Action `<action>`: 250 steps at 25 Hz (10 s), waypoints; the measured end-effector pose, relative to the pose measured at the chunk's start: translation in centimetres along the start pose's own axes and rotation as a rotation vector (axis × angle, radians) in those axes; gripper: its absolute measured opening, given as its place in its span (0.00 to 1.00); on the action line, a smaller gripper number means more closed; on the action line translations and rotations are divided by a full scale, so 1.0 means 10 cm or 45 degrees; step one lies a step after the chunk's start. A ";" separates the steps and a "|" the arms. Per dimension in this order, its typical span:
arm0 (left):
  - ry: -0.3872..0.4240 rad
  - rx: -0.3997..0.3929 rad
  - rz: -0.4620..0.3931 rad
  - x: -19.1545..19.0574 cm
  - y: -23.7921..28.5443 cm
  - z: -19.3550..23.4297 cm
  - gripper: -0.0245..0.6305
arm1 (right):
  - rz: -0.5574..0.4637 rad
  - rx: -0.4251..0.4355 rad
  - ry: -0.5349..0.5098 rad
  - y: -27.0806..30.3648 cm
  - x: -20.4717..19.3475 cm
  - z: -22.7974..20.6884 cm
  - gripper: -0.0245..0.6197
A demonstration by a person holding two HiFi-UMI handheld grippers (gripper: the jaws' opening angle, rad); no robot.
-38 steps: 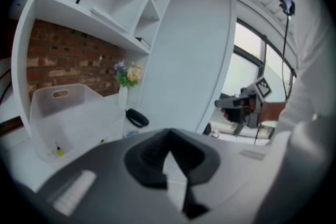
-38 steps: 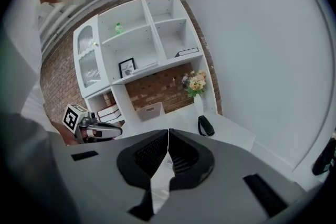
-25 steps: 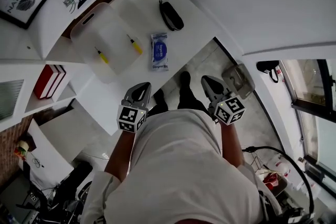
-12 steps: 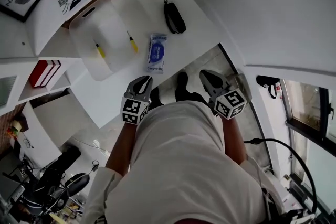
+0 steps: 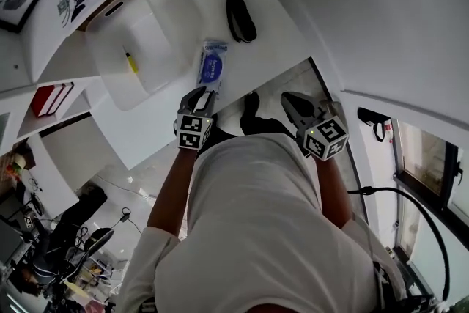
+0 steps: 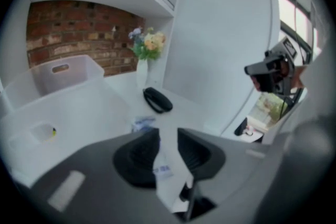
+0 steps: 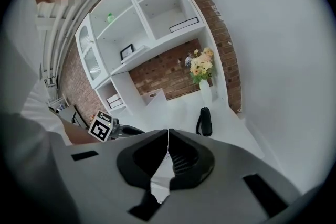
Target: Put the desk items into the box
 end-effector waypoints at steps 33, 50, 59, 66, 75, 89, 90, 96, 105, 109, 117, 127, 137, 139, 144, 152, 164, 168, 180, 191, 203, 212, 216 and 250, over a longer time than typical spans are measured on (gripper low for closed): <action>0.264 0.402 0.432 -0.59 1.30 0.10 0.20 | 0.141 0.047 0.083 -0.23 -0.15 -0.95 0.04; 0.161 0.382 0.288 -0.12 0.64 -0.01 0.11 | 0.118 0.149 0.071 -0.09 -0.12 -0.96 0.04; 0.150 0.265 0.171 0.28 0.19 -0.08 0.11 | 0.118 0.166 0.056 0.16 -0.02 -0.74 0.04; 0.224 0.187 0.074 0.71 -0.31 -0.01 0.11 | 0.107 0.181 0.041 0.40 0.08 -0.42 0.04; 0.230 0.190 -0.085 1.16 -0.81 0.29 0.11 | 0.089 0.212 -0.030 0.71 0.27 -0.10 0.04; 0.256 0.401 -0.133 1.38 -1.22 1.13 0.11 | 0.075 0.168 -0.038 0.82 0.35 -0.04 0.04; 0.254 0.424 -0.125 1.35 -1.21 1.19 0.11 | 0.073 0.160 -0.037 0.82 0.35 -0.06 0.04; 0.169 0.495 -0.082 1.13 -1.08 1.51 0.11 | 0.056 0.090 -0.005 0.72 0.33 -0.18 0.04; 0.166 0.490 0.007 1.04 -0.78 1.92 0.11 | 0.055 0.040 0.026 0.68 0.32 -0.28 0.04; 0.109 0.462 0.044 0.96 -0.62 2.09 0.11 | 0.052 0.019 0.030 0.67 0.33 -0.32 0.04; 0.106 0.432 0.170 0.74 -0.33 2.30 0.12 | 0.044 -0.039 0.068 0.62 0.30 -0.38 0.04; 0.124 0.393 0.293 0.54 -0.03 2.53 0.12 | 0.069 -0.081 0.075 0.62 0.28 -0.36 0.04; 0.160 0.350 0.283 0.51 0.01 2.56 0.14 | 0.064 -0.117 0.089 0.59 0.25 -0.34 0.04; 0.175 0.339 0.268 0.53 -0.02 2.55 0.15 | 0.064 -0.113 0.087 0.60 0.25 -0.31 0.04; 0.201 0.342 0.218 0.66 -0.15 2.45 0.15 | 0.064 -0.097 0.070 0.63 0.26 -0.24 0.04; 0.189 0.323 0.070 0.94 -0.49 2.23 0.13 | 0.056 -0.072 0.032 0.70 0.28 -0.16 0.04; 0.069 0.258 -0.129 1.05 -0.95 1.72 0.04 | 0.011 -0.022 -0.024 0.76 0.45 0.01 0.04; -0.029 0.232 -0.178 0.99 -1.07 1.60 0.04 | -0.002 -0.012 -0.026 0.78 0.47 0.04 0.04; -0.077 0.191 -0.249 0.89 -1.18 1.42 0.04 | 0.006 -0.007 -0.035 0.80 0.43 0.18 0.04; -0.018 0.112 -0.210 0.65 -1.24 1.39 0.04 | -0.005 -0.072 -0.018 0.92 0.34 0.39 0.04; -0.100 0.145 -0.197 0.41 -1.31 1.40 0.04 | 0.094 -0.145 0.011 1.21 0.39 0.00 0.04; -0.269 0.310 -0.190 0.32 -1.35 1.24 0.04 | 0.304 -0.133 -0.026 1.87 0.43 -0.77 0.21; -0.324 0.364 -0.180 0.28 -1.32 1.14 0.04 | 0.389 -0.157 -0.055 2.16 0.40 -1.06 0.29; -0.634 0.653 -0.056 -0.20 -1.22 0.66 0.04 | 0.830 -0.448 -0.022 3.48 -0.13 -2.18 0.48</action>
Point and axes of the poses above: the fingertips, and each gripper's own axes: y forward along the fingers, z to its left, x out of its top, the point moved 6 cm from there along -y, backward along the fingers, and after that the axes turned 4 degrees about x, right-handed, at the moved point
